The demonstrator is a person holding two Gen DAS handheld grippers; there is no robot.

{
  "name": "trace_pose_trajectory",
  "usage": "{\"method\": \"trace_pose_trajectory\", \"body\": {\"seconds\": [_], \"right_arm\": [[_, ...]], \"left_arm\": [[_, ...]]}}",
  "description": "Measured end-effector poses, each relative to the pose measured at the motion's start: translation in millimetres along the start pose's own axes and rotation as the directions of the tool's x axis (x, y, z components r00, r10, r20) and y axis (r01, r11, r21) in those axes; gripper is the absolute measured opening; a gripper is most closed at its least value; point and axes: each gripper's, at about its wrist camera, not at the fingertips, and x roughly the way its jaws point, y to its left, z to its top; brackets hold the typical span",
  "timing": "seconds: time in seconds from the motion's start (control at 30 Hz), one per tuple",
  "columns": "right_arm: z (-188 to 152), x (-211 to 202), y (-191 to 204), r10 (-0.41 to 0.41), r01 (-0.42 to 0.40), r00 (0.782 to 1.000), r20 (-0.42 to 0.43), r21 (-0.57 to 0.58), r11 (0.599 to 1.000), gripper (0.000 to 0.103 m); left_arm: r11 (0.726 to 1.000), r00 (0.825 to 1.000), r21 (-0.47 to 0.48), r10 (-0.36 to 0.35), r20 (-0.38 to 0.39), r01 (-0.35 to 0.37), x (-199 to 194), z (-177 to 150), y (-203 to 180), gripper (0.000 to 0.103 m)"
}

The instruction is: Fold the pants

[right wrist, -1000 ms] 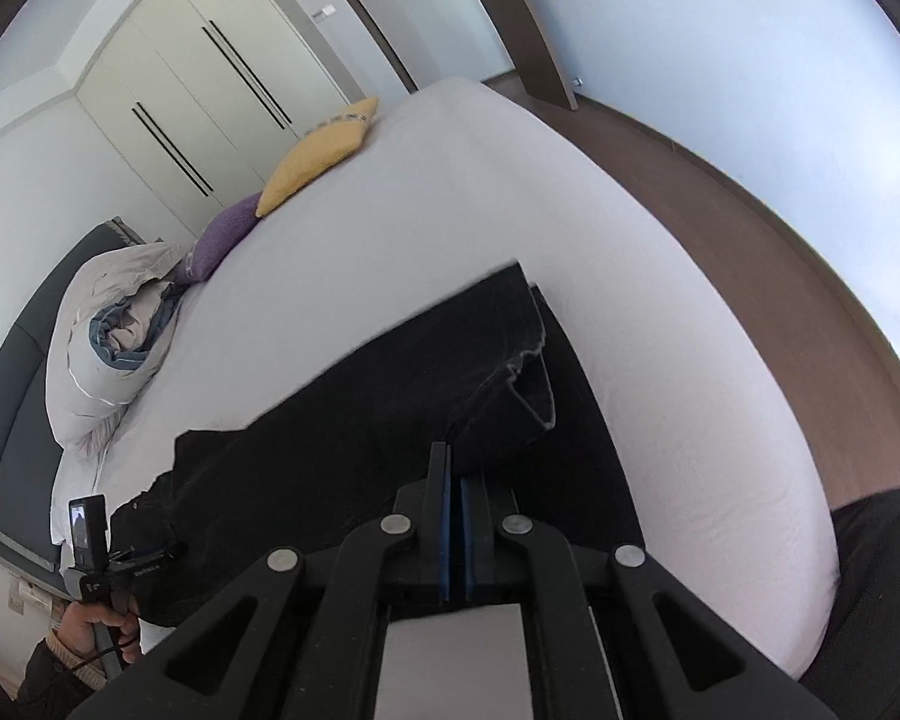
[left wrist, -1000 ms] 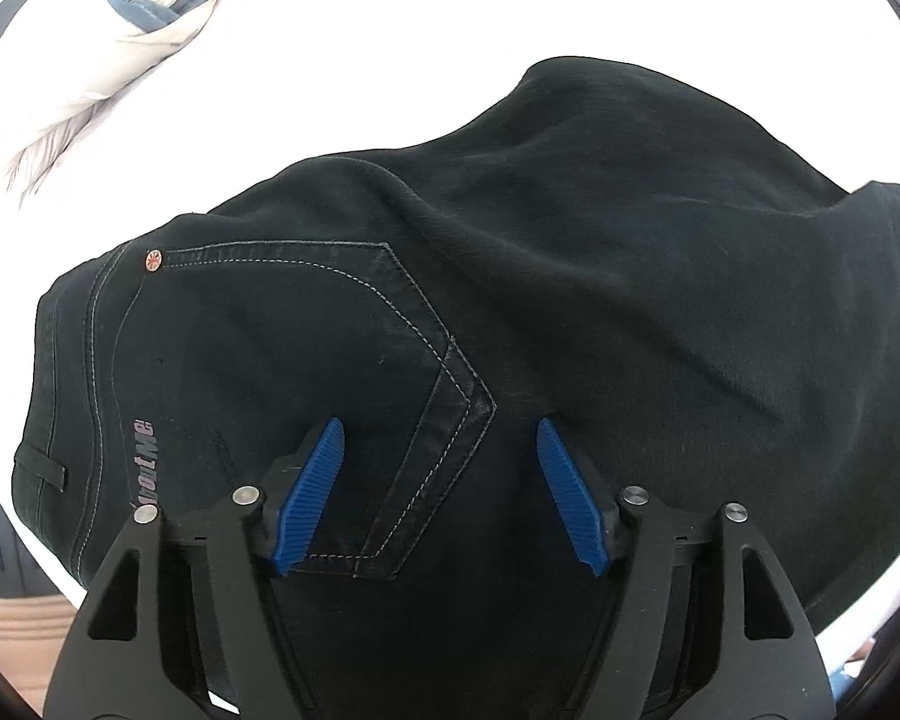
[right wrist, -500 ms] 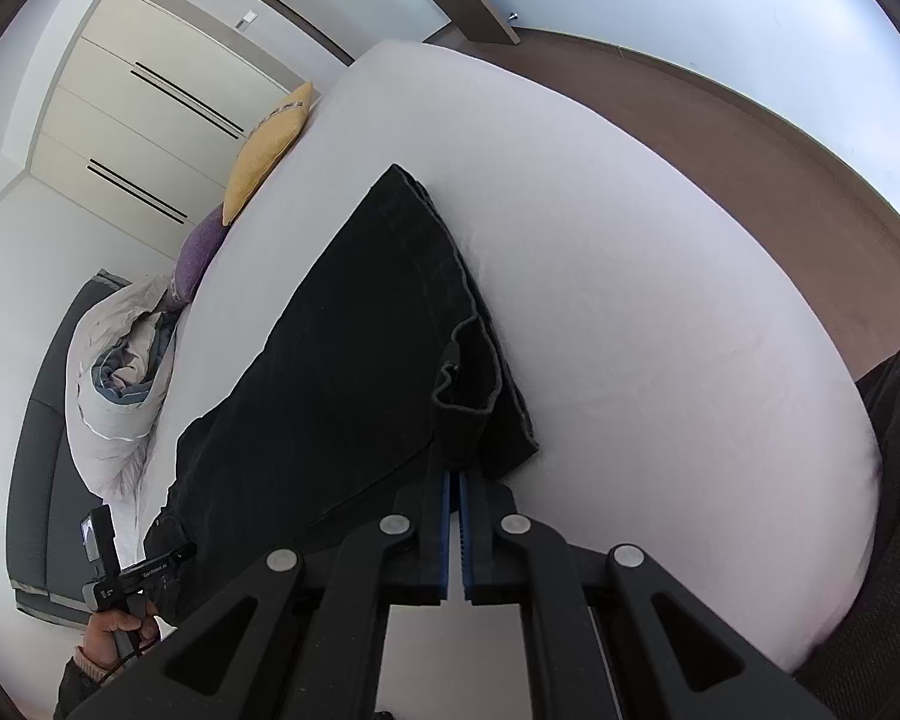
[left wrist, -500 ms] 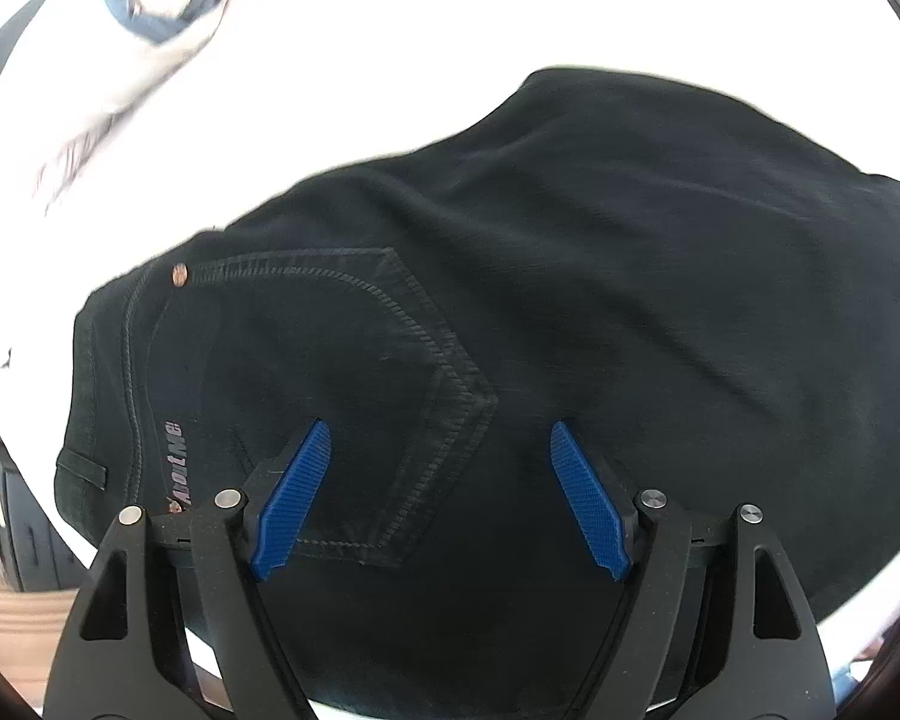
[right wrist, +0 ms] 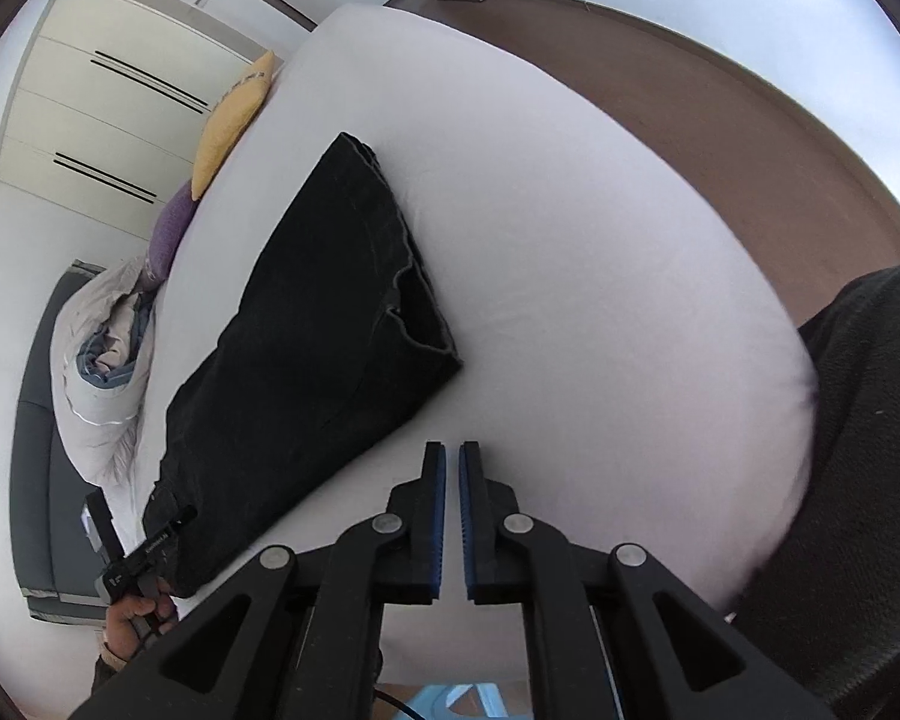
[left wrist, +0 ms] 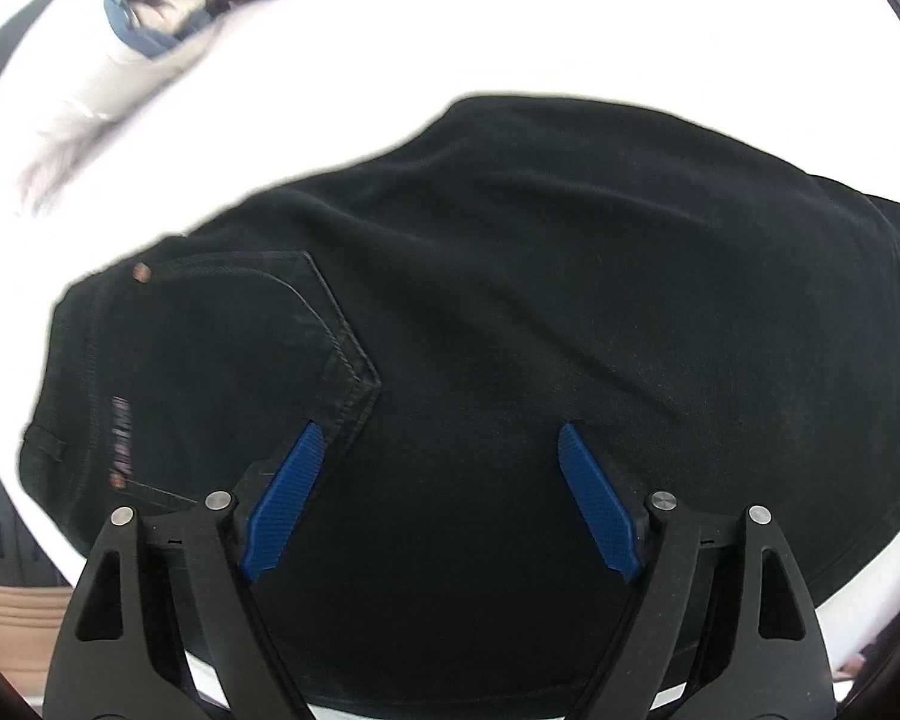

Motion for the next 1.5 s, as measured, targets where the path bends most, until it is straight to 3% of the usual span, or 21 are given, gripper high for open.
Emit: {"method": "trace_pose_trajectory", "body": {"seconds": [0.1, 0.23, 0.27, 0.33, 0.4, 0.47, 0.5, 0.53, 0.7, 0.73, 0.77, 0.83, 1.0, 1.07, 1.1, 1.17, 1.27, 1.33, 1.37, 1.47, 1.5], "right_arm": [[11.9, -23.3, 22.7, -0.046, 0.054, 0.996, 0.077, -0.105, 0.993, 0.011], [42.1, -27.6, 83.2, 0.114, -0.075, 0.986, 0.118, -0.291, 0.954, 0.011], [48.9, -20.6, 95.6, 0.171, -0.130, 0.980, 0.102, -0.324, 0.937, 0.013], [59.3, 6.8, 111.2, 0.224, -0.197, 0.974, 0.041, -0.347, 0.917, 0.034], [64.7, 45.5, 105.8, 0.190, -0.191, 0.981, -0.031, -0.292, 0.937, 0.034], [62.9, 72.6, 87.0, 0.088, -0.102, 0.994, -0.069, -0.246, 0.964, 0.031], [60.8, 79.1, 72.7, 0.062, -0.074, 0.996, -0.065, -0.217, 0.973, 0.005], [59.9, 77.6, 60.7, 0.064, -0.071, 0.997, -0.041, -0.206, 0.976, 0.000], [71.1, 40.1, 30.5, 0.041, -0.033, 0.998, 0.052, -0.154, 0.988, 0.000], [74.8, 30.4, 37.3, 0.001, 0.015, 0.996, 0.087, -0.181, 0.983, 0.009], [79.1, 21.4, 46.4, -0.005, 0.032, 0.993, 0.119, -0.224, 0.974, 0.009], [89.9, 14.5, 67.2, 0.083, -0.047, 0.991, 0.110, -0.297, 0.954, 0.009], [113.0, 62.9, 105.9, 0.111, -0.102, 0.994, -0.002, -0.422, 0.901, 0.010], [130.6, 96.5, 94.7, 0.049, -0.063, 0.998, -0.046, -0.410, 0.910, 0.008], [141.1, 109.5, 86.5, 0.032, -0.048, 0.998, -0.046, -0.389, 0.920, 0.000], [164.4, 115.0, 72.0, 0.081, -0.090, 0.996, -0.042, -0.330, 0.940, 0.000], [188.0, 103.3, 69.7, 0.039, -0.031, 0.999, 0.018, -0.315, 0.949, 0.000], [189.7, 85.0, 73.5, -0.075, 0.098, 0.994, 0.080, -0.328, 0.939, 0.009], [185.7, 70.9, 75.8, -0.087, 0.116, 0.991, 0.100, -0.341, 0.933, 0.009], [155.0, 40.8, 101.4, 0.108, -0.076, 0.992, 0.064, -0.377, 0.923, 0.021], [138.9, 39.6, 113.2, 0.164, -0.142, 0.986, 0.019, -0.409, 0.901, 0.034]], "left_arm": [[1.000, 0.996, -0.007, -0.022, 0.082, 0.023, -16.0, 3.2, -4.0, 0.081], [0.997, 0.989, -0.022, -0.070, 0.128, 0.073, -20.7, 13.6, -11.3, 0.081], [0.996, 0.989, -0.030, -0.079, 0.124, 0.083, -20.4, 14.3, -11.1, 0.081], [0.993, 0.986, -0.042, -0.105, 0.126, 0.111, -19.0, 15.4, -18.5, 0.081], [0.993, 0.987, -0.026, -0.116, 0.111, 0.119, -13.8, 11.9, -15.3, 0.081], [0.995, 0.992, -0.002, -0.103, 0.069, 0.103, -3.4, 4.0, -16.3, 0.081], [0.995, 0.994, 0.007, -0.097, 0.047, 0.096, 3.6, 1.0, -17.1, 0.081], [0.995, 0.994, 0.004, -0.102, 0.042, 0.102, 7.2, -6.1, -11.0, 0.081], [0.986, 0.988, -0.072, -0.148, 0.050, 0.151, 20.8, -3.8, -7.0, 0.087], [0.987, 0.989, -0.065, -0.141, 0.052, 0.144, 20.9, -2.0, -8.4, 0.087], [0.988, 0.989, -0.063, -0.138, 0.053, 0.141, 22.3, 0.7, -8.1, 0.087], [0.988, 0.989, -0.065, -0.138, 0.053, 0.142, 23.2, 1.0, -9.4, 0.088], [0.991, 0.992, -0.066, -0.117, 0.037, 0.120, 23.0, 1.6, -17.2, 0.094], [0.992, 0.996, -0.081, -0.090, 0.025, 0.092, 26.1, 2.8, -16.5, 0.103], [0.991, 0.995, -0.093, -0.098, 0.020, 0.100, 28.6, 4.1, -14.9, 0.103], [0.991, 0.995, -0.091, -0.096, 0.017, 0.097, 27.6, 10.0, -9.7, 0.103], [0.991, 0.996, -0.095, -0.089, 0.019, 0.090, 26.6, 12.9, -7.8, 0.103], [0.991, 0.997, -0.108, -0.071, 0.025, 0.073, 19.1, 16.0, -7.1, 0.098], [0.991, 0.997, -0.109, -0.069, 0.046, 0.074, 9.7, 14.2, -8.6, 0.096], [0.983, 0.982, -0.095, -0.143, 0.127, 0.155, -16.0, 30.2, -18.9, 0.096], [0.981, 0.976, -0.071, -0.167, 0.140, 0.178, -19.4, 40.5, -27.7, 0.096]]}}
